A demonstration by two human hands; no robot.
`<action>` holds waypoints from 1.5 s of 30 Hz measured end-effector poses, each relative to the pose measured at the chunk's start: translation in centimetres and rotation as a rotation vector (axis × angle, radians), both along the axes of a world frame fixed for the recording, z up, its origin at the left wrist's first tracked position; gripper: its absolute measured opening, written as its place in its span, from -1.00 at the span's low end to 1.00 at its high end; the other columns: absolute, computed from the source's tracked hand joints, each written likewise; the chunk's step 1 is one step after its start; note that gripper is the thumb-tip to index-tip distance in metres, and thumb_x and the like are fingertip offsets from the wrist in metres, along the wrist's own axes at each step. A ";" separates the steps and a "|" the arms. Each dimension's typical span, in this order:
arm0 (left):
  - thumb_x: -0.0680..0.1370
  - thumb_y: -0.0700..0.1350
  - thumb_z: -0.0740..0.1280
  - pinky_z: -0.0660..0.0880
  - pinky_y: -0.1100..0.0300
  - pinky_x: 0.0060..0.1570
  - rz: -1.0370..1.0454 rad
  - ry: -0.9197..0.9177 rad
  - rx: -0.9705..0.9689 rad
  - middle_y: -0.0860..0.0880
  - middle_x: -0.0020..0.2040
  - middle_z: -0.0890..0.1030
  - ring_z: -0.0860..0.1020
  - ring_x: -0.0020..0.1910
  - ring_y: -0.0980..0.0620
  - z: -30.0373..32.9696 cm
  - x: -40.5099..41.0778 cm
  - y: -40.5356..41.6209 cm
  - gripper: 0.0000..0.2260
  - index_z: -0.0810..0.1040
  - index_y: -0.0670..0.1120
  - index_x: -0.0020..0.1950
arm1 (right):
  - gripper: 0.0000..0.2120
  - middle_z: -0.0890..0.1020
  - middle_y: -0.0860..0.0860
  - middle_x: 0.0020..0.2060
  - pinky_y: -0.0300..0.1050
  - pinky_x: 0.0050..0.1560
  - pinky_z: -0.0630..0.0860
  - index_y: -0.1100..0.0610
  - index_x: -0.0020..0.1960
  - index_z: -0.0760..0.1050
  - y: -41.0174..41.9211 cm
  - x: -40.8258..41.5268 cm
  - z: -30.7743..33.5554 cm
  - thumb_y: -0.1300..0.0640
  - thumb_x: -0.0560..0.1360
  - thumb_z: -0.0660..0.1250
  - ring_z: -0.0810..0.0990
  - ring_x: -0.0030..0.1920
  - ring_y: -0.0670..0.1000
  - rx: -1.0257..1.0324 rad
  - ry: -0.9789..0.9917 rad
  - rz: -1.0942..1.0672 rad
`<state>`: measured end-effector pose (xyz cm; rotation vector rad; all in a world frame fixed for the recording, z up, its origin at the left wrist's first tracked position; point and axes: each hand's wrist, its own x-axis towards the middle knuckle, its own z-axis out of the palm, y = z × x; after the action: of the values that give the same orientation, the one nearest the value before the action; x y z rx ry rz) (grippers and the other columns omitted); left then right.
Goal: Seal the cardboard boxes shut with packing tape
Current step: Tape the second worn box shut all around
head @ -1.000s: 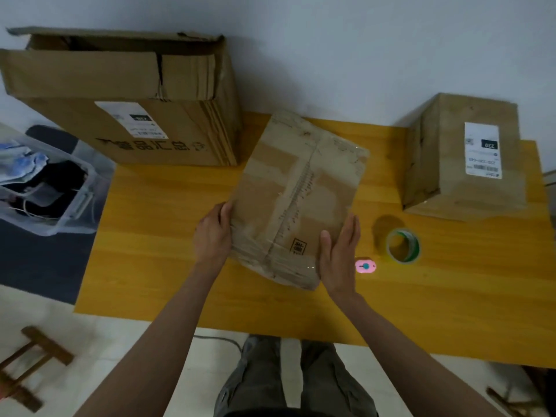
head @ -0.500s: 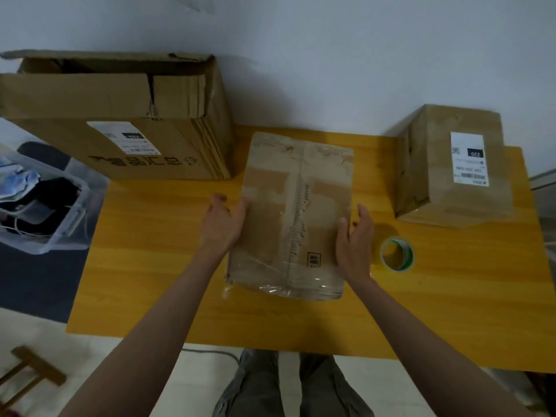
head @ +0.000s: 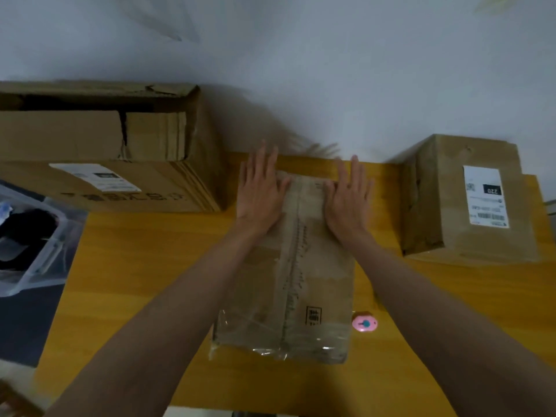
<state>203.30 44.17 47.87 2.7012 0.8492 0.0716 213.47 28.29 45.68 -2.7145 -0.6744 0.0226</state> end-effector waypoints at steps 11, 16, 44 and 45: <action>0.65 0.35 -0.04 0.63 0.06 -0.02 0.653 -0.179 -1.350 -0.03 0.17 0.66 0.66 0.12 -0.06 3.1 -10.1 -0.5 -0.45 0.51 0.06 0.36 | -0.43 0.56 0.17 0.26 0.06 0.03 0.38 0.07 0.48 0.26 -5.5 -7.4 2.8 -0.27 0.66 -0.06 0.52 0.22 0.26 0.345 0.717 -0.437; 0.61 0.42 -0.07 0.57 -0.08 0.25 0.444 -0.285 -1.274 0.01 0.37 0.57 0.61 0.26 0.02 5.9 -9.9 -1.0 -0.43 0.39 0.24 0.48 | -0.49 0.53 0.04 0.19 0.07 0.19 0.40 0.07 0.40 0.38 -6.1 -7.0 1.2 -0.23 0.68 -0.05 0.49 0.24 0.14 0.527 0.793 -0.408; 0.72 0.14 -0.03 0.08 -0.21 0.53 -0.109 0.043 0.035 -0.17 0.57 0.25 0.13 0.58 -0.23 9.5 2.8 -9.8 -0.54 0.27 -0.07 0.53 | -0.55 0.48 0.16 0.32 -0.03 -0.04 0.29 -0.06 0.57 0.14 -5.7 -2.3 12.7 -0.12 0.71 -0.05 0.53 0.19 0.25 0.278 0.367 -0.139; 0.72 0.15 -0.03 0.08 -0.21 0.53 -0.083 0.037 0.033 -0.17 0.55 0.27 0.17 0.56 -0.22 9.4 2.5 -9.1 -0.53 0.28 -0.06 0.53 | -0.56 0.49 0.15 0.30 -0.04 -0.04 0.28 -0.06 0.56 0.16 -5.8 -2.3 12.7 -0.13 0.71 -0.06 0.53 0.18 0.25 0.293 0.373 -0.144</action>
<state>205.77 35.12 57.26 2.7733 0.7516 0.0175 211.15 22.49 58.38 -2.3780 -0.3415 0.3560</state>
